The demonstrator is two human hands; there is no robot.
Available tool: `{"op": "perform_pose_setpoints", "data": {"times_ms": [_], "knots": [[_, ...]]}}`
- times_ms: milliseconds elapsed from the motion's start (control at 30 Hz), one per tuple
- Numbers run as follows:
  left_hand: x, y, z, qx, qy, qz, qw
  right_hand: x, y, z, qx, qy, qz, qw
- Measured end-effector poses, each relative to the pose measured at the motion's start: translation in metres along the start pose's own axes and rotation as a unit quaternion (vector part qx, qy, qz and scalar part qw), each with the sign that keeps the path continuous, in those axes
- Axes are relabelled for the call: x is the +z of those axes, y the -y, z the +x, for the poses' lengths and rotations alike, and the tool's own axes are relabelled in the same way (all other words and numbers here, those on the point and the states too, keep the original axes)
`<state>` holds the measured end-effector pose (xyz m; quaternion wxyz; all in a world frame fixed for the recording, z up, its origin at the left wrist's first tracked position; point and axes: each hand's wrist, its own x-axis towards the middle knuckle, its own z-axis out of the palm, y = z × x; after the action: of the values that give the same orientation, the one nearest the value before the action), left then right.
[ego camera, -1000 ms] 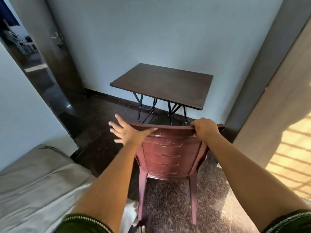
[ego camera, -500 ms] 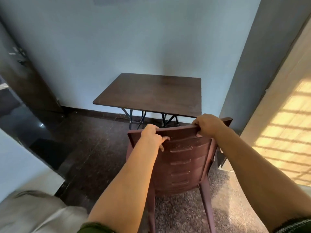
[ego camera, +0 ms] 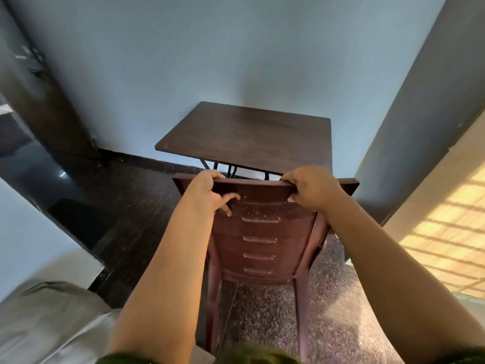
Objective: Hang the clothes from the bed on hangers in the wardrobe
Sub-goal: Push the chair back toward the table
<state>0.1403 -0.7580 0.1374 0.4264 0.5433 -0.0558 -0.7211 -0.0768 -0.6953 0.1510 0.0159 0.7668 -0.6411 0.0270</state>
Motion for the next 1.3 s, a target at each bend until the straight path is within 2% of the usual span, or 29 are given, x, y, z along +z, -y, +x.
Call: {"op": "perform_pose_setpoints", "data": {"times_ms": [100,300,500,700,800,867,967,1000,1067,1167,1300], "knots": [[-0.01,-0.015,0.005,0.029,-0.01,0.039,0.999,0.017,0.021,0.006,0.007,-0.036,0.006,0.999],[-0.05,-0.038,0.029,0.066,-0.012,0.076,0.995,0.054,0.076,0.019,-0.007,-0.047,0.012,0.999],[-0.112,-0.036,0.064,0.111,-0.026,0.02,0.993,0.102,0.127,0.026,-0.028,-0.049,0.012,0.998],[-0.204,-0.004,0.13,0.069,-0.062,-0.047,0.995,0.173,0.184,0.024,-0.087,0.093,0.001,0.992],[-0.22,0.001,0.14,0.091,-0.097,-0.051,0.99,0.181,0.191,0.029,-0.118,0.105,0.007,0.987],[-0.221,0.003,0.139,0.127,-0.154,-0.053,0.978,0.177,0.187,0.04,-0.138,0.142,0.039,0.979],[-0.208,0.027,0.126,0.188,-0.241,-0.052,0.951,0.169,0.168,0.056,-0.111,0.301,0.111,0.94],[-0.197,0.042,0.121,0.198,-0.262,-0.029,0.944,0.167,0.159,0.057,-0.089,0.357,0.11,0.923],[-0.178,0.066,0.115,0.204,-0.252,0.004,0.946,0.166,0.144,0.054,-0.049,0.442,0.031,0.895],[-0.169,0.068,0.117,0.194,-0.228,-0.029,0.954,0.166,0.144,0.045,-0.044,0.446,-0.029,0.894],[-0.189,0.051,0.11,0.195,-0.244,-0.011,0.95,0.178,0.172,0.038,-0.024,0.4,0.022,0.916]]}}
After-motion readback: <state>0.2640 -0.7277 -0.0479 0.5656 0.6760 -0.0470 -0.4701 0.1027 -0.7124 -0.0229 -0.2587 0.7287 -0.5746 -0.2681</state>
